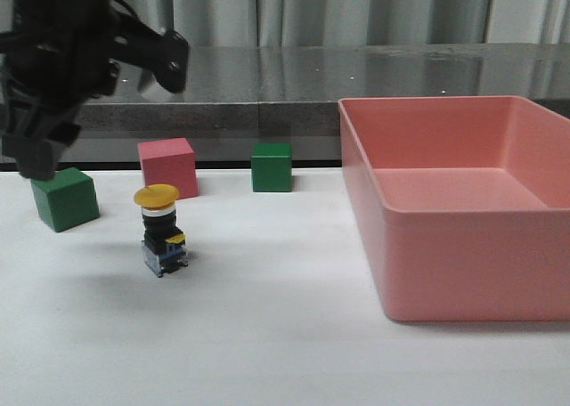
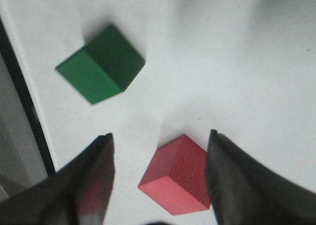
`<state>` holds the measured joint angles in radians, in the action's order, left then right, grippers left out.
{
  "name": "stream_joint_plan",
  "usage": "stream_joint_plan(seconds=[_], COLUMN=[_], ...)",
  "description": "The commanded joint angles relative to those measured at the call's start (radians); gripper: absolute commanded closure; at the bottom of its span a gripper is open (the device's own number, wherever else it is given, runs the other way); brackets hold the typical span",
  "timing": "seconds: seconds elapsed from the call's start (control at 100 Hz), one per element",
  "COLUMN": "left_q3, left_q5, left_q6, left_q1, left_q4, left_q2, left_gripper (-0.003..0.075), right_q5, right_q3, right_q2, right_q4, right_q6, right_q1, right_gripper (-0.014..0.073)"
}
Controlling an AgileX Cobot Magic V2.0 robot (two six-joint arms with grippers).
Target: Place and stand button with both arms
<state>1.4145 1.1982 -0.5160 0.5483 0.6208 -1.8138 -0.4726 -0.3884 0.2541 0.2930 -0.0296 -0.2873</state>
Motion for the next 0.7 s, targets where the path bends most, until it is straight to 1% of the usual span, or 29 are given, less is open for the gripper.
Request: stream_joint_plan(seconds=[0.0,0.05,0.07,0.08,0.1,0.17,0.24,0.28,0.36,0.43,0.49,0.5,0.69], left_q3=[0.028,0.028,0.028,0.028,0.028,0.028,0.017,0.001,-0.065,-0.153,-0.26,-0.26,-0.593], left_q5=[0.02,0.017,0.009,0.003,-0.004,-0.054,-0.136,-0.188,-0.338,-0.459,-0.561,-0.571,-0.831], left_q6=[0.104,0.13,0.14,0.143,0.148,0.15,0.148,0.148,0.148,0.148,0.148,0.148,0.148], left_q1=[-0.057,-0.097,-0.114,-0.12,-0.139,-0.203,-0.265,-0.286,-0.314,-0.327,-0.33,-0.33,-0.33], left_q4=[0.003,-0.042,-0.068,-0.077,-0.111,-0.244,-0.386,-0.426,-0.474,-0.514,-0.558,-0.558,-0.638], left_q2=[0.098,0.13,0.145,0.15,0.166,0.224,0.299,0.34,0.446,0.555,0.662,0.674,1.023], left_gripper=[0.0516,0.0645,0.0678,0.0711,0.0738,0.074,0.074,0.074,0.074,0.074,0.074,0.074,0.074], right_q5=[0.077,0.077,0.077,0.077,0.077,0.077,0.077,0.077,0.077,0.077,0.077,0.077,0.077], right_q3=[-0.026,-0.026,-0.026,-0.026,-0.026,-0.026,-0.026,-0.026,-0.026,-0.026,-0.026,-0.026,-0.026], right_q2=[0.007,0.007,0.007,0.007,0.007,0.007,0.007,0.007,0.007,0.007,0.007,0.007,0.007], right_q4=[0.019,0.019,0.019,0.019,0.019,0.019,0.019,0.019,0.019,0.019,0.019,0.019,0.019], right_q6=[-0.001,-0.001,-0.001,-0.001,-0.001,-0.001,-0.001,-0.001,-0.001,-0.001,-0.001,-0.001,-0.001], right_q1=[0.007,0.007,0.007,0.007,0.007,0.007,0.007,0.007,0.007,0.007,0.007,0.007,0.007], right_gripper=[0.0655,0.0655,0.0655,0.0655,0.0655,0.0655,0.0655,0.0655,0.0655,0.0655,0.0655,0.0655,0.0655])
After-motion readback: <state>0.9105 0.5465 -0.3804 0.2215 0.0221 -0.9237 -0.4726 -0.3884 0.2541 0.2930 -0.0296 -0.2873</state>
